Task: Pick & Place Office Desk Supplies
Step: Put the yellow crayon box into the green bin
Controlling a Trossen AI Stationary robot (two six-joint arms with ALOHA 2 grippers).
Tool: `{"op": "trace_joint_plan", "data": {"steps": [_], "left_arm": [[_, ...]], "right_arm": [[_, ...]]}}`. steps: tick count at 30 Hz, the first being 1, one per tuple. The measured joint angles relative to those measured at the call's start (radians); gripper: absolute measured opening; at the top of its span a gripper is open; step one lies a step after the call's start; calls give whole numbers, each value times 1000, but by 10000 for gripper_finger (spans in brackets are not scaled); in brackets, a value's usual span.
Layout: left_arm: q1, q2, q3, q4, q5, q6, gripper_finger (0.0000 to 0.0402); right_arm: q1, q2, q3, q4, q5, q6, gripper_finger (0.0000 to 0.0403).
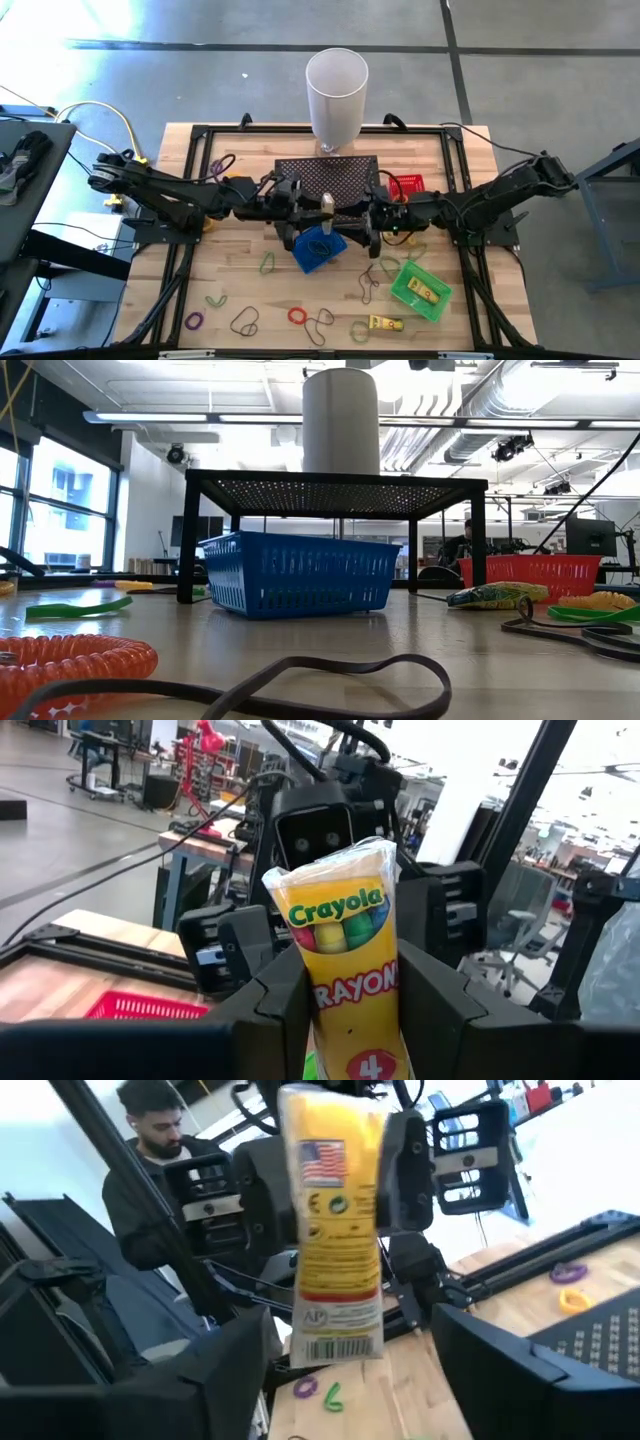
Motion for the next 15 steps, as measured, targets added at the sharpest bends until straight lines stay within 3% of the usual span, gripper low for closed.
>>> {"op": "trace_joint_plan", "data": {"steps": [6, 15], "left_arm": [[9, 0, 0, -2, 0, -12, 112], [13, 5, 0, -1, 1, -13, 112]], "right_arm": [[-25, 0, 0, 8, -1, -54, 302], [-66, 1, 2, 30, -84, -73, 296]]}}
